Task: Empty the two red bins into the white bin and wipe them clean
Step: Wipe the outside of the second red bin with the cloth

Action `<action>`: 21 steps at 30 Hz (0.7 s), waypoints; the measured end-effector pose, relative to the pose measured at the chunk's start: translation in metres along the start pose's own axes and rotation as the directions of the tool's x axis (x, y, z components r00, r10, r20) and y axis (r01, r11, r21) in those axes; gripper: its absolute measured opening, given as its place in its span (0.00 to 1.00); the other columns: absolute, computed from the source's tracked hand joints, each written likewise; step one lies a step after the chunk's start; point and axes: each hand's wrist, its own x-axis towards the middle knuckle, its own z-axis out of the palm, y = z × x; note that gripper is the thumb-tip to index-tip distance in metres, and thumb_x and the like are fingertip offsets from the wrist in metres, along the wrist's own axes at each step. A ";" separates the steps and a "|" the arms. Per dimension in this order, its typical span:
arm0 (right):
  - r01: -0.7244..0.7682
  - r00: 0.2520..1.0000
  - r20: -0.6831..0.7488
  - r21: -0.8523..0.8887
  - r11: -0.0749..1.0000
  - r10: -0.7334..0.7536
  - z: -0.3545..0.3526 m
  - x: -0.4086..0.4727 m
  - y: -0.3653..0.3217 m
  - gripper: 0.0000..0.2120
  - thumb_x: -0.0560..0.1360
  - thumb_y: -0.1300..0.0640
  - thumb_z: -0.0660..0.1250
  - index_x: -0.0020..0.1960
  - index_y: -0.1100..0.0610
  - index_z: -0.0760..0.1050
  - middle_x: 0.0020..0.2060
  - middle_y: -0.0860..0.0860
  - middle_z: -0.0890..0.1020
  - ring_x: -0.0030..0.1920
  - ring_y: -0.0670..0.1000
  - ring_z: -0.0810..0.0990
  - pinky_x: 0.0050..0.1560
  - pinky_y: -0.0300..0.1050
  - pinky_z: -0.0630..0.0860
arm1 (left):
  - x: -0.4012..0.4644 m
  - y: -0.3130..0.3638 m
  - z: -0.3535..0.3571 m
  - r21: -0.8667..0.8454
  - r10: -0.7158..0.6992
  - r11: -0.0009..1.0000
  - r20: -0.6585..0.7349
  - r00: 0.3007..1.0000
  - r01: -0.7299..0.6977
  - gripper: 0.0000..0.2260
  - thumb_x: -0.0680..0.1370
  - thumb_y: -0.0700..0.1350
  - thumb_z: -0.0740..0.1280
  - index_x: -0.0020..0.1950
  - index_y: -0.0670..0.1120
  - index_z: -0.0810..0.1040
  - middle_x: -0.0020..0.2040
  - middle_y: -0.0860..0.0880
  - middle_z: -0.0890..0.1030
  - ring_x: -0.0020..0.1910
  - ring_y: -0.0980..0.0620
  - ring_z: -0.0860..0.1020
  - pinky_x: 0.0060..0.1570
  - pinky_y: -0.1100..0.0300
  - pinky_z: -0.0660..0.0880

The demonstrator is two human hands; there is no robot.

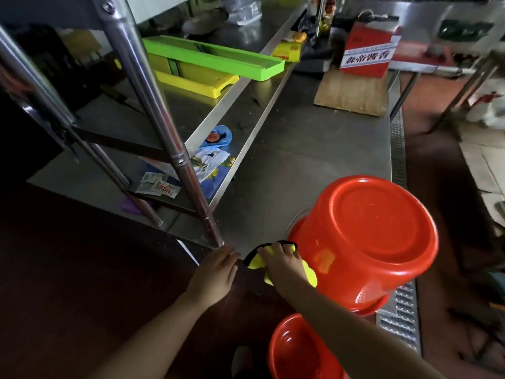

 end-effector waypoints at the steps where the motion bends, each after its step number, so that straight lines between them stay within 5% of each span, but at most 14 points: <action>1: -0.027 1.000 0.002 -0.003 1.000 0.027 0.002 0.013 -0.002 0.28 0.77 0.51 0.66 0.75 0.43 0.62 0.66 0.54 0.71 0.64 0.62 0.71 0.61 0.57 0.72 | 0.004 -0.008 0.003 -0.014 0.000 1.000 0.011 1.000 0.000 0.13 0.80 0.46 0.62 0.63 0.45 0.77 0.62 0.47 0.76 0.62 0.48 0.75 0.61 0.56 0.73; 6: -0.137 0.988 -0.076 -0.005 0.991 0.137 0.011 0.077 -0.012 0.28 0.74 0.54 0.67 0.73 0.45 0.67 0.63 0.56 0.73 0.61 0.64 0.74 0.57 0.59 0.74 | 0.025 -0.045 0.014 -0.029 0.015 0.999 0.091 0.996 -0.012 0.15 0.81 0.48 0.59 0.66 0.46 0.74 0.66 0.48 0.74 0.67 0.48 0.71 0.65 0.54 0.71; 8: -0.163 0.985 -0.054 -0.003 0.987 0.163 0.014 0.100 -0.015 0.31 0.76 0.52 0.67 0.76 0.43 0.62 0.67 0.55 0.70 0.65 0.63 0.70 0.61 0.61 0.71 | 0.031 -0.054 0.015 -0.029 0.018 0.999 0.107 0.994 -0.015 0.16 0.81 0.48 0.59 0.67 0.46 0.73 0.67 0.48 0.73 0.67 0.49 0.71 0.65 0.55 0.70; 11: -0.175 0.980 0.098 -0.001 0.984 0.175 0.029 0.125 -0.017 0.34 0.81 0.42 0.59 0.81 0.41 0.45 0.80 0.55 0.51 0.78 0.59 0.54 0.70 0.63 0.61 | 0.033 -0.058 0.014 -0.033 0.023 0.999 0.098 0.995 -0.020 0.16 0.81 0.46 0.63 0.67 0.43 0.75 0.67 0.45 0.74 0.68 0.46 0.72 0.66 0.53 0.71; 14: -0.135 0.958 0.255 -0.001 0.991 0.131 0.047 0.122 -0.020 0.34 0.82 0.39 0.57 0.81 0.41 0.42 0.81 0.53 0.39 0.81 0.57 0.41 0.75 0.64 0.51 | 0.032 -0.058 0.015 -0.041 0.029 0.999 0.121 0.992 -0.024 0.17 0.81 0.45 0.64 0.68 0.41 0.75 0.69 0.43 0.74 0.71 0.44 0.70 0.67 0.48 0.70; 21: -0.166 0.971 0.173 -0.006 0.986 0.164 0.015 0.097 -0.006 0.31 0.82 0.42 0.59 0.81 0.45 0.51 0.81 0.54 0.50 0.80 0.57 0.49 0.76 0.62 0.54 | 0.047 -0.045 -0.001 0.006 0.123 0.992 0.083 0.989 -0.124 0.16 0.80 0.46 0.65 0.67 0.43 0.74 0.66 0.44 0.75 0.70 0.43 0.70 0.67 0.49 0.71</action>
